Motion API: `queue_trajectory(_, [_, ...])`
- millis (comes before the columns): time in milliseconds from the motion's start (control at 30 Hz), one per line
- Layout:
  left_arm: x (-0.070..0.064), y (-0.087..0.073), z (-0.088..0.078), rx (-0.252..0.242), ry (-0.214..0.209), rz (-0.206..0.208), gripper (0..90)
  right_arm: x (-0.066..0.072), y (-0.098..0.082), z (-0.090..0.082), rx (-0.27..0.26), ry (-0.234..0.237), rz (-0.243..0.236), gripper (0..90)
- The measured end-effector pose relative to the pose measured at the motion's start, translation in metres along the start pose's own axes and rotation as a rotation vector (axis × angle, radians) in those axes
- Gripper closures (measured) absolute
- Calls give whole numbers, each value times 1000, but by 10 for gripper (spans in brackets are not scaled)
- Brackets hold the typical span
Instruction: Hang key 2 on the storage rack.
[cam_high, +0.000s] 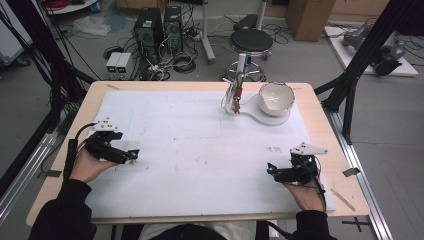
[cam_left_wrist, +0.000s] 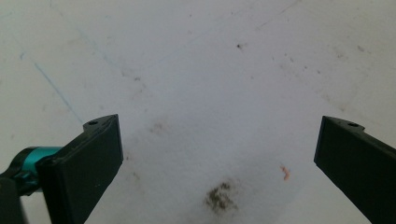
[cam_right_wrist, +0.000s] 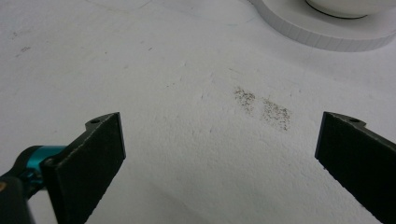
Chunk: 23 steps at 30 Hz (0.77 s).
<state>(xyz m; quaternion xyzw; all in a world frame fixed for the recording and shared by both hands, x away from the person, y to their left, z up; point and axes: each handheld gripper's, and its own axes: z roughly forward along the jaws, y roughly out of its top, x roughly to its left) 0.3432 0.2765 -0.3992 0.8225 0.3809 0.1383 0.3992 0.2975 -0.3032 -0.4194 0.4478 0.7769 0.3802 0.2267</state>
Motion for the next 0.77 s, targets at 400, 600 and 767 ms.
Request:
queue_trajectory(400, [-1,-41,-25,-42,44,-54,17,3,1,3,14,0,-11,7])
queue_trajectory(600, [-2,-45,-28,-73,53,-64,17,5,4,8,20,6,-30,7])
queue_trajectory(767, [-2,-53,-28,-103,48,-76,17,7,7,12,23,11,-43,7])
